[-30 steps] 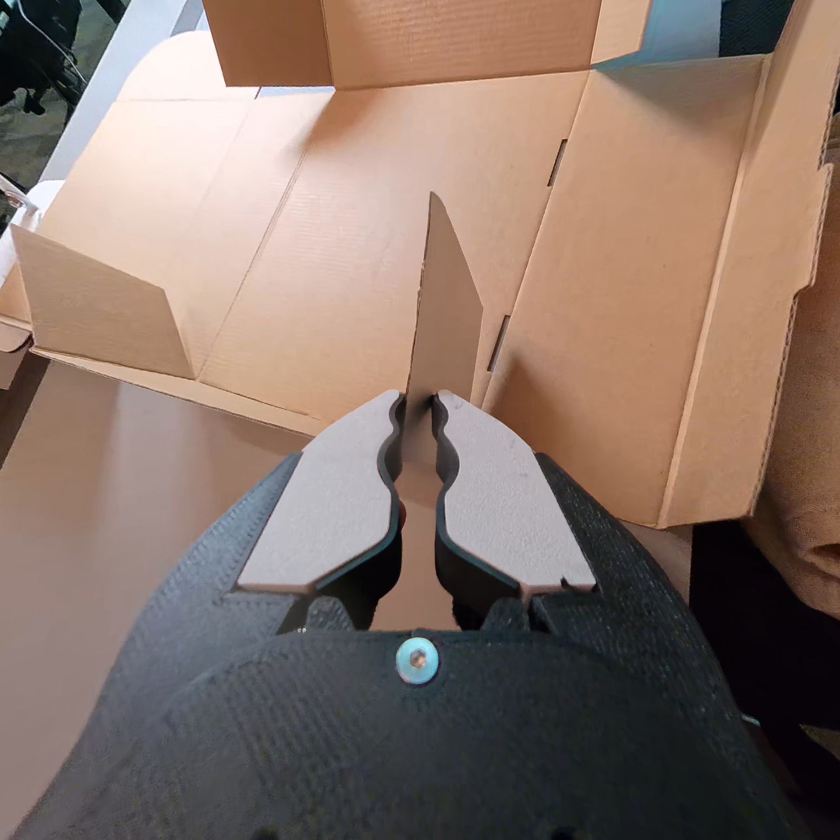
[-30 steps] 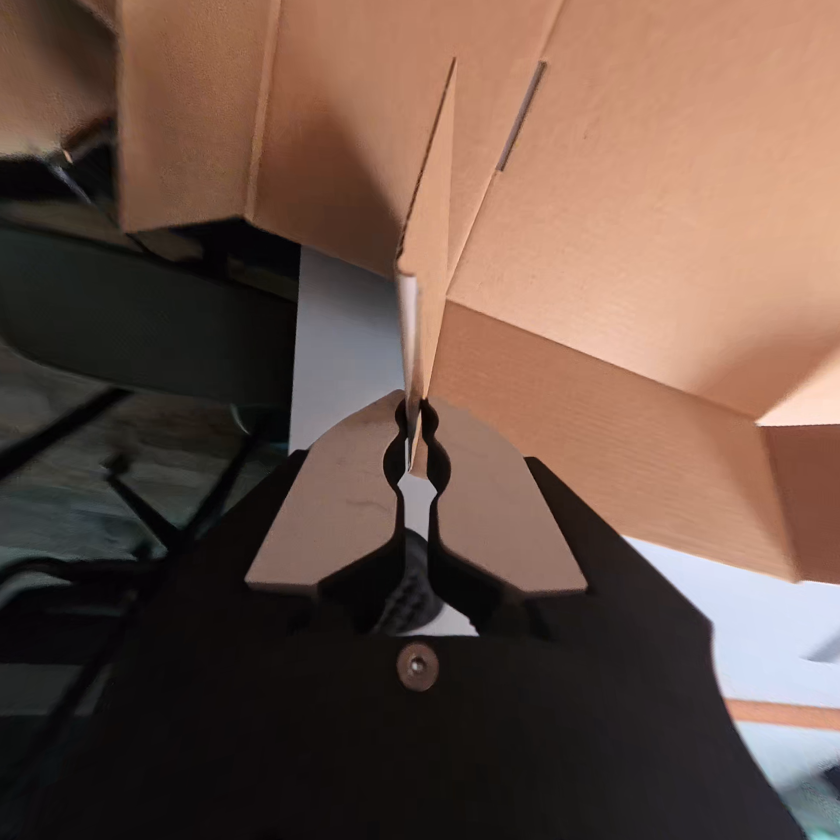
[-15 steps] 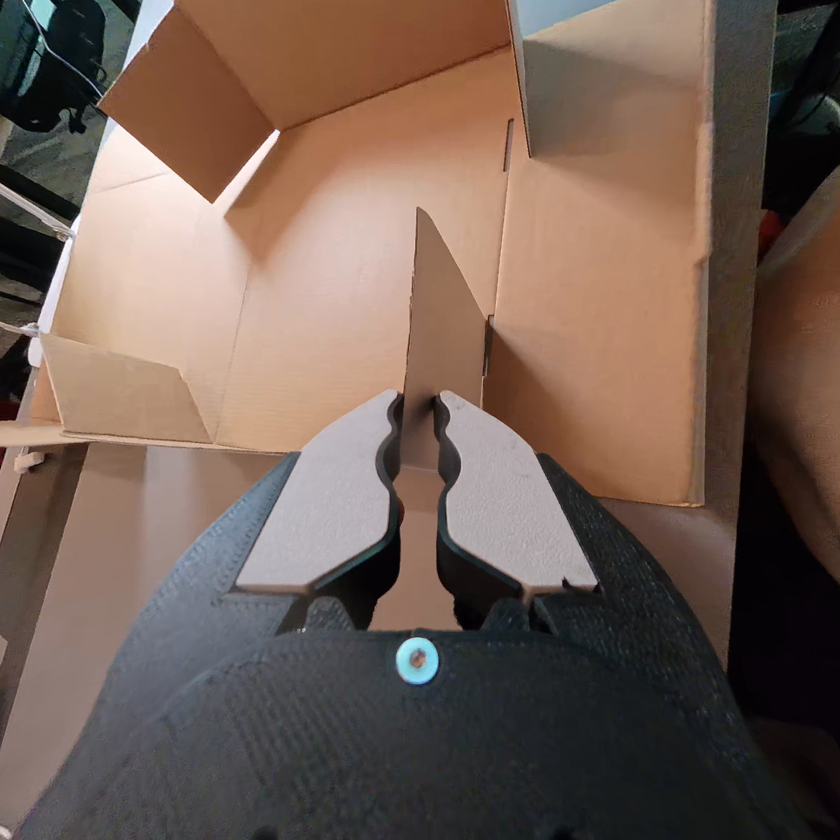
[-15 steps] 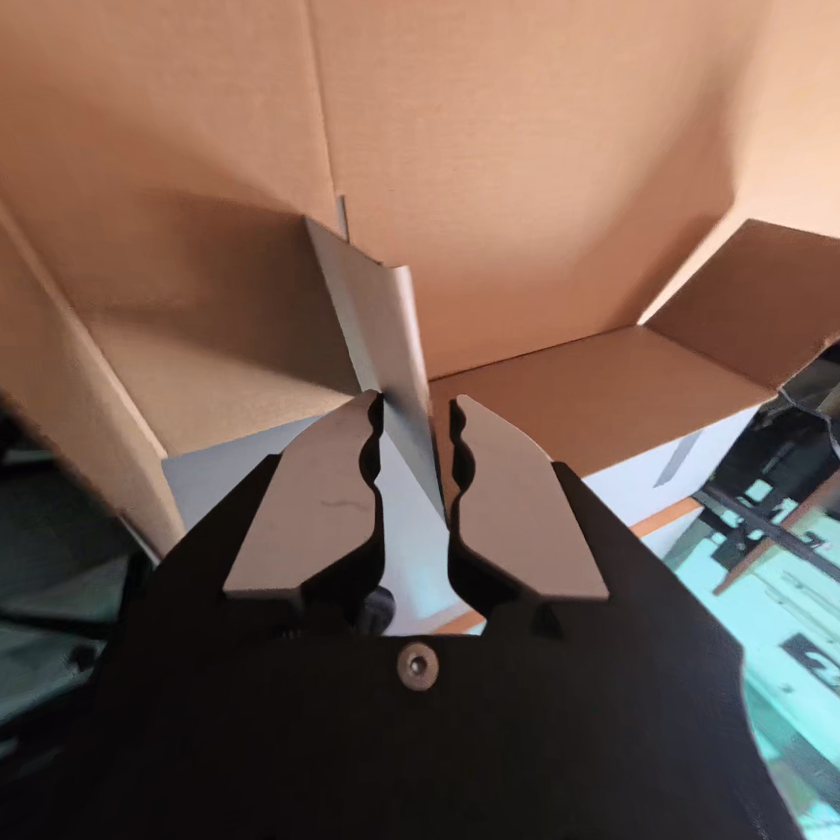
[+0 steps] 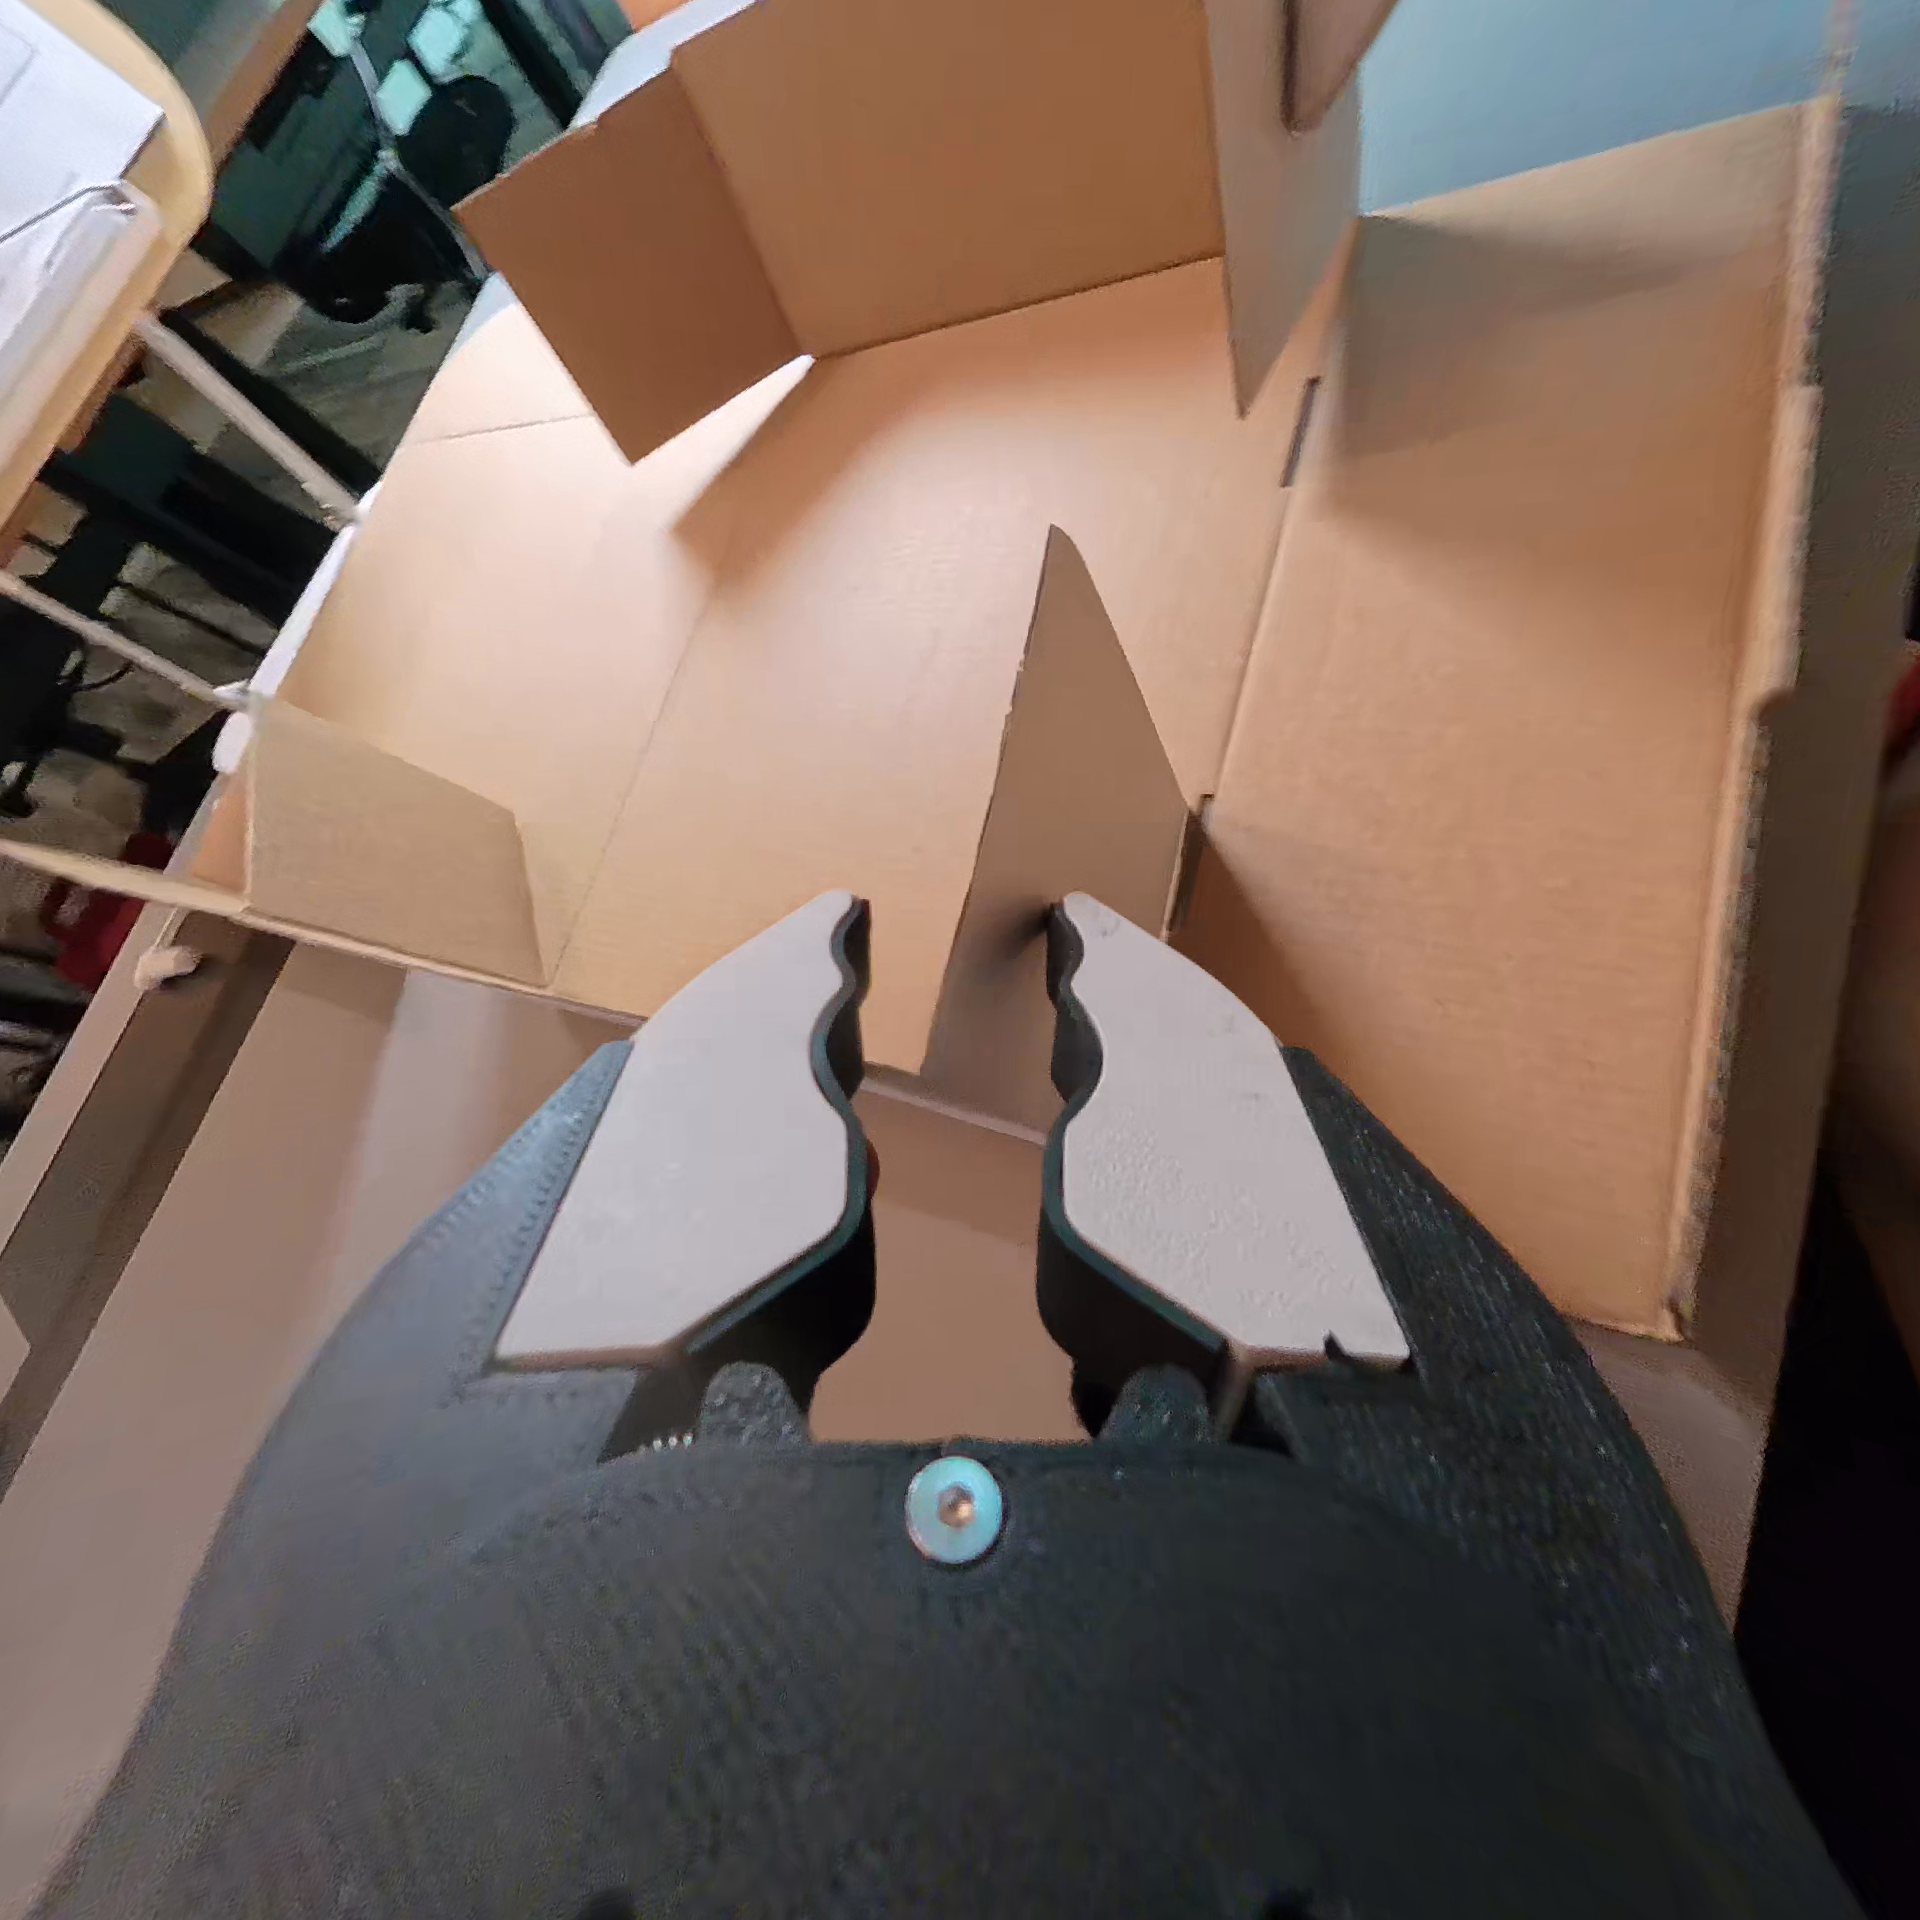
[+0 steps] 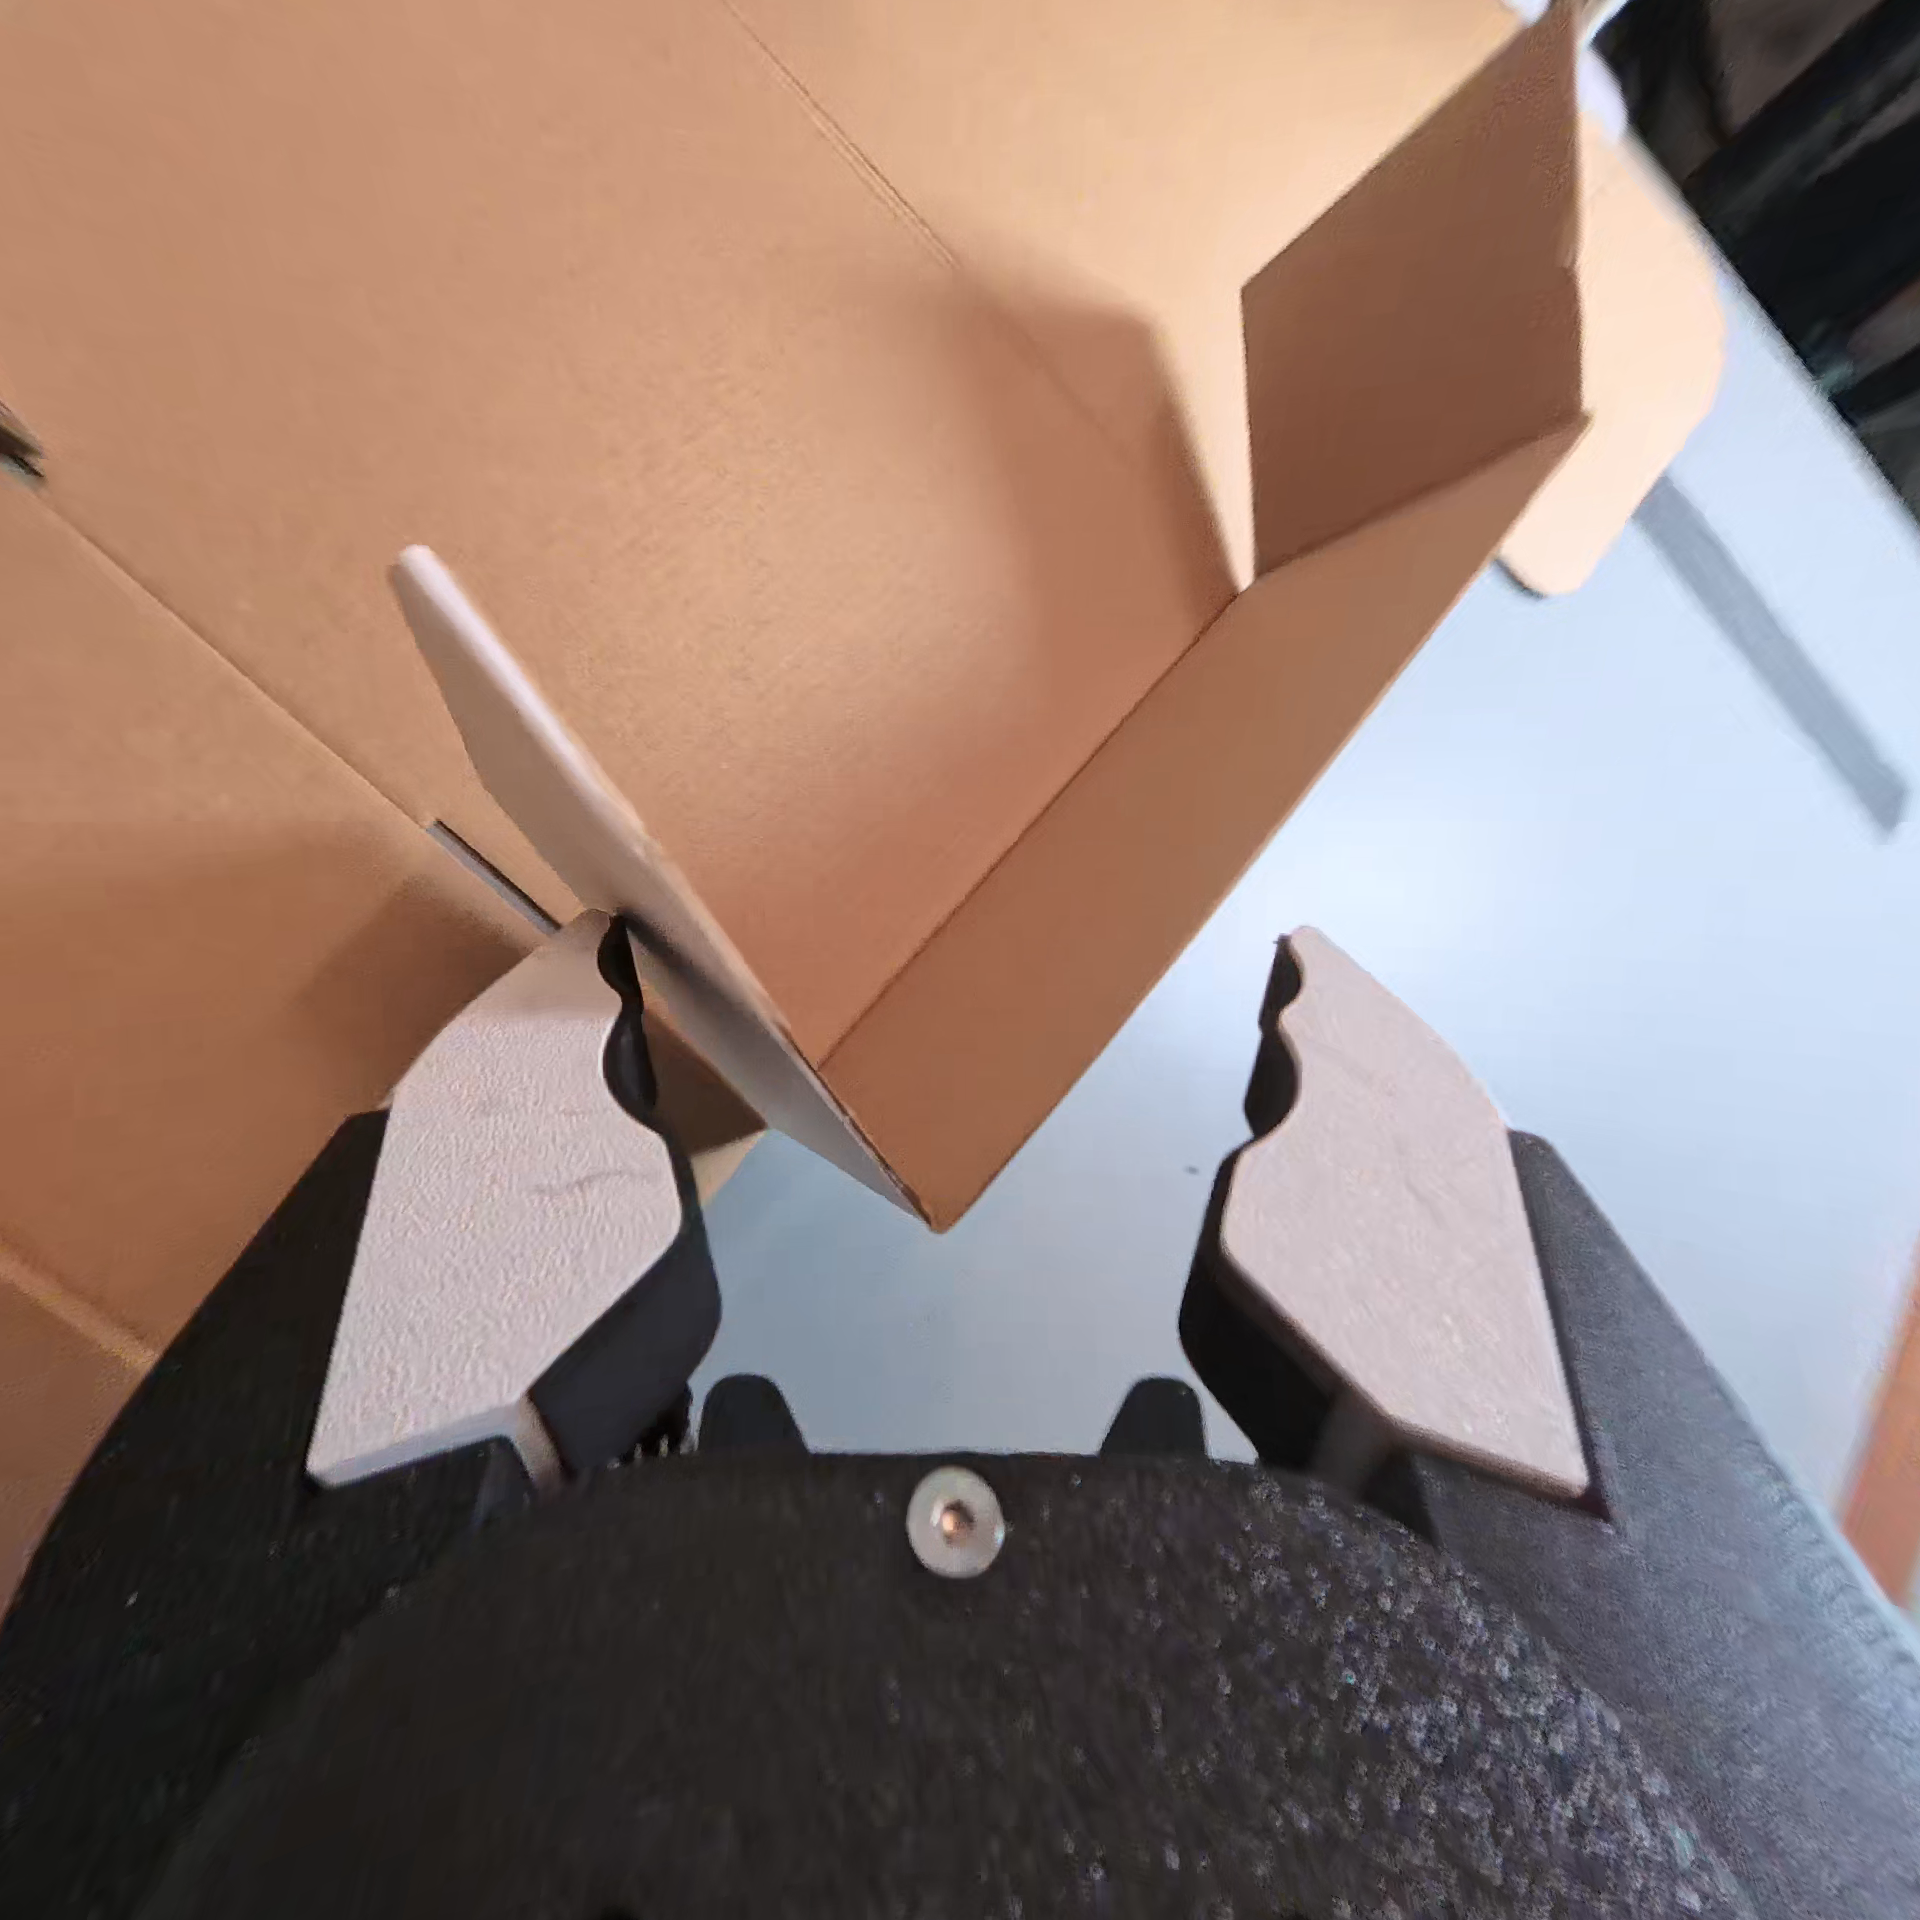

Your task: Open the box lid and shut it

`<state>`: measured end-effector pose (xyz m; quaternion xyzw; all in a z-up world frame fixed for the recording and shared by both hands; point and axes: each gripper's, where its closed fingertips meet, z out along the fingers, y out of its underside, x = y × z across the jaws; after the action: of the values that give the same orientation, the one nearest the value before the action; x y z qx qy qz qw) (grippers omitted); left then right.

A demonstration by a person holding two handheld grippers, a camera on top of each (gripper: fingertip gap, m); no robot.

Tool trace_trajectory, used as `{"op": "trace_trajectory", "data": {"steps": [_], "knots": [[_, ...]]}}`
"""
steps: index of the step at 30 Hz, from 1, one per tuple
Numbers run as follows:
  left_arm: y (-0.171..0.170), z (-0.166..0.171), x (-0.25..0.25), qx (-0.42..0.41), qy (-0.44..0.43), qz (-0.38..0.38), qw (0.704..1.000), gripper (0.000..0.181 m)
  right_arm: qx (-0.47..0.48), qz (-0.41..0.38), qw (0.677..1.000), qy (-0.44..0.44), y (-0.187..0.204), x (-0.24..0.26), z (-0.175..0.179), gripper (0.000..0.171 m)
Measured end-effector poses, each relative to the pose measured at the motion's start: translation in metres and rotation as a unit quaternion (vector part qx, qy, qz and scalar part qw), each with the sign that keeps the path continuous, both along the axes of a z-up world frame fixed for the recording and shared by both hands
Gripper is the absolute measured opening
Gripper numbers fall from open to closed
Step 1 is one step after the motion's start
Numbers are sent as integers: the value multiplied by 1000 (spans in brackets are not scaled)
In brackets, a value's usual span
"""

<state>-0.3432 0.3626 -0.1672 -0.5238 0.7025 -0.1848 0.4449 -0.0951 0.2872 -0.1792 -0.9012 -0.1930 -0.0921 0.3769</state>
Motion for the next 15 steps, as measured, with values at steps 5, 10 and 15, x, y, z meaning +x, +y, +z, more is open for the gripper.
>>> {"op": "trace_trajectory", "data": {"steps": [5, 10, 15], "knots": [[28, 6, -6, 15, -76, 134, 988, 66, -14, 11, 993, 113, -1, -13, -14, 87], [46, 4, -19, -48, -135, 236, 961, 86, -12, 31, 997, 69, -1, -17, -15, 83], [49, 2, -34, -153, -143, 251, 945, 96, -25, 51, 998, 26, -4, -18, -17, 86]]}}
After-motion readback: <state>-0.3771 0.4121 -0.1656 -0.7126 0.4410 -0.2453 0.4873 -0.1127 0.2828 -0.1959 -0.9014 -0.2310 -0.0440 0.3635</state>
